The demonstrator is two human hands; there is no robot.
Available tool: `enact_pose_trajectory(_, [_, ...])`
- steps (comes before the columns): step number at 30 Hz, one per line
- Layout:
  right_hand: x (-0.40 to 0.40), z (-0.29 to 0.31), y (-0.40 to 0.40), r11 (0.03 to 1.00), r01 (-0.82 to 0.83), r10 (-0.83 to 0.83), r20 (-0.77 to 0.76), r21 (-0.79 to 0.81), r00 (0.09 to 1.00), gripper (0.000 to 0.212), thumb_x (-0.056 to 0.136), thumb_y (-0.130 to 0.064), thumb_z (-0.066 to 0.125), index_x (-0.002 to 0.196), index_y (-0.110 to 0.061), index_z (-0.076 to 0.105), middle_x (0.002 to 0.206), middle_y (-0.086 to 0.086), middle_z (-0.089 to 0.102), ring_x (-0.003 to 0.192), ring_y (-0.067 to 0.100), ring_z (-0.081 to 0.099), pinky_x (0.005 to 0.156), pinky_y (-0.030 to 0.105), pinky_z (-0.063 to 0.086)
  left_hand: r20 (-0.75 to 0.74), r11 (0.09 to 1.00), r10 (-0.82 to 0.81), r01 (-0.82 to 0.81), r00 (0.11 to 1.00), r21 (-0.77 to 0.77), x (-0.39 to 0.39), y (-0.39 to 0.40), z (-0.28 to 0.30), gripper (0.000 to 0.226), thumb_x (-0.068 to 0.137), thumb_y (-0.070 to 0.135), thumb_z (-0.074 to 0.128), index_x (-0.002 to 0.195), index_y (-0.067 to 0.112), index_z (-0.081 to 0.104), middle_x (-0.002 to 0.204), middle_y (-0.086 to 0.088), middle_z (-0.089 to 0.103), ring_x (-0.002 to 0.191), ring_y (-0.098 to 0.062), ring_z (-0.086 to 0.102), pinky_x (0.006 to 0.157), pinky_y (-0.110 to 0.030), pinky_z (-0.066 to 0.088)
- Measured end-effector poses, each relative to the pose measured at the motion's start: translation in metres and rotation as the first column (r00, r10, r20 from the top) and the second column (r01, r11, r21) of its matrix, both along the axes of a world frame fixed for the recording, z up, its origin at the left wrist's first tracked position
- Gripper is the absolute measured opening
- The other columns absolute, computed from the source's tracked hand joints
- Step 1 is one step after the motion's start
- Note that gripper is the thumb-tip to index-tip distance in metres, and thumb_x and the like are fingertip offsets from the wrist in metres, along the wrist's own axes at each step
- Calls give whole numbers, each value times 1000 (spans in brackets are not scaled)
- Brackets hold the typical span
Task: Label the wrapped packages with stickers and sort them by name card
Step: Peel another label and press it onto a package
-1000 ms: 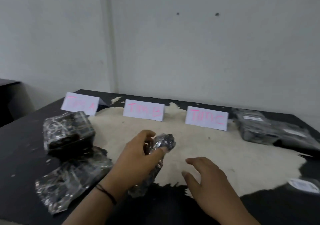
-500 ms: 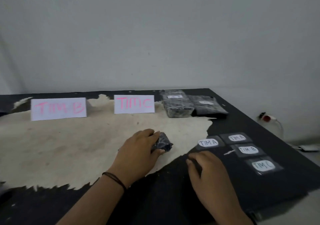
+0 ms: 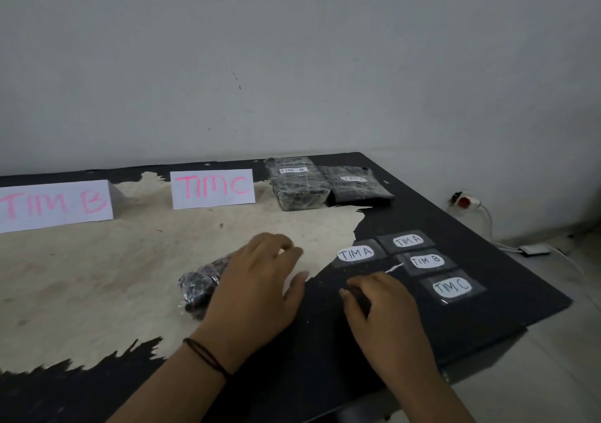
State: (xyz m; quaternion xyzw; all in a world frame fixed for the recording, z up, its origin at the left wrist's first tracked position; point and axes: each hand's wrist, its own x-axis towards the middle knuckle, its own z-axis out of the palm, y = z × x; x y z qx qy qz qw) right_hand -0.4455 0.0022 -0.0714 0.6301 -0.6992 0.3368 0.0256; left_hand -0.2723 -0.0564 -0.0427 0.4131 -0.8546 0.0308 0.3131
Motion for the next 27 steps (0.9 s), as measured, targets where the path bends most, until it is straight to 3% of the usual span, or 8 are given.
enact_pose_trajectory(3, [-13,2,-5,998,60,-60,-12,16,998,14,85,-27,63,92,-17,69,84,-3,60,84,17,56,80,36,47,-69,984,-113,121,991,129,-21,2,-4,19,85,27,57,92,16,70,89,3,64,83,-13,59,75,-30,51])
enact_pose_trajectory(11, [-47,12,-33,976,210,-207,-48,53,977,12,89,-28,54,89,-21,65,92,-3,55,92,15,49,84,30,36,-126,937,-115,150,985,316,-57,-26,-31,17,90,26,53,98,15,63,99,3,56,92,-9,49,85,-23,44])
enact_pose_trajectory(17, [-62,24,-68,940,281,-267,-96,193,959,20,93,-33,48,106,-25,61,113,-1,49,112,18,41,98,35,31,-179,943,-92,144,979,301,-86,-42,-26,35,90,19,52,124,12,56,122,0,50,113,-13,47,98,-21,39])
enact_pose_trajectory(20, [-67,21,-84,944,261,-238,-130,205,963,31,93,-32,45,120,-24,58,126,1,46,121,19,35,103,37,24,-128,947,-65,102,990,305,-94,-49,-30,43,92,22,50,135,13,46,139,-2,42,129,-15,35,107,-19,25])
enact_pose_trajectory(23, [-66,11,-90,950,249,-217,-178,187,960,38,93,-35,42,127,-25,56,143,3,36,134,19,23,110,43,13,-110,955,-72,101,991,280,-92,-52,-35,45,93,26,49,136,13,44,141,-1,43,130,-13,34,101,-9,11])
enact_pose_trajectory(27, [-65,2,-96,933,260,-214,-200,249,956,45,93,-50,36,127,-28,55,152,5,24,142,22,7,111,48,1,-146,953,-97,134,985,273,-90,-54,-38,45,93,29,51,135,14,47,135,0,49,125,-11,39,96,-6,10])
